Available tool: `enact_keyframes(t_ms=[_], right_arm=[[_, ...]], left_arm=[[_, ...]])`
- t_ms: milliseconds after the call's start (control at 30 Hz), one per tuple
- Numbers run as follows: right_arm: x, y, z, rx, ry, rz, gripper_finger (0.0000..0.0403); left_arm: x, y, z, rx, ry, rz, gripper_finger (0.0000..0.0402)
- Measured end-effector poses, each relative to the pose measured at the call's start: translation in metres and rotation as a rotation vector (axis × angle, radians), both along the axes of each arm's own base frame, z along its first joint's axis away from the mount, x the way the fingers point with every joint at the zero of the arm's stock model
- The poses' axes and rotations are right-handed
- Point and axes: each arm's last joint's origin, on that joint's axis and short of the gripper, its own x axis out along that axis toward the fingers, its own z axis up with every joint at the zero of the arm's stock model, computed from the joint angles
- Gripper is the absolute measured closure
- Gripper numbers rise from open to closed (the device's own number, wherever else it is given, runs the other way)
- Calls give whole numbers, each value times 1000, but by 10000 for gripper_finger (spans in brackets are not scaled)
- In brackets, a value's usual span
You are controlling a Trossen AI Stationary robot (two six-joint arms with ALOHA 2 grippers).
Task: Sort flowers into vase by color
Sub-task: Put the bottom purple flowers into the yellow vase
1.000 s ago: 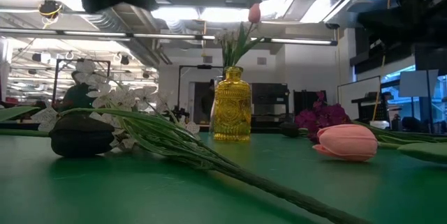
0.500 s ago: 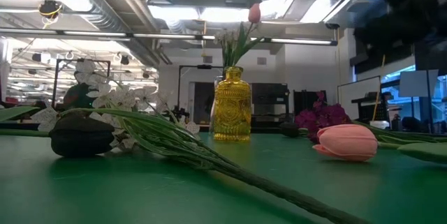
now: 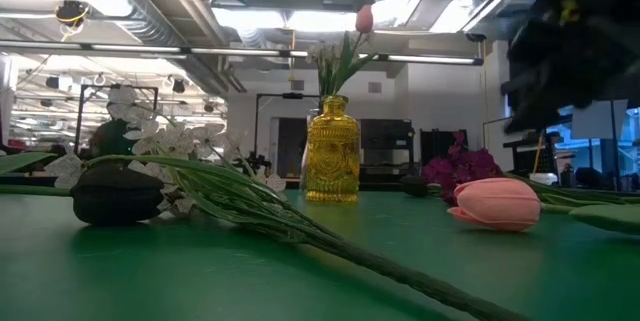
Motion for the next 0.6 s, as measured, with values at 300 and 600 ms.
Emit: enact_keyframes(t_ms=[300,600], right_arm=[[25,-4,-19,-36,244,43,259],[64,22,18,-238,497,171,259]], left_arm=[[-5,-15,8,46,-35,-113,195],[-3,-24,10,118,-140,-159,195]])
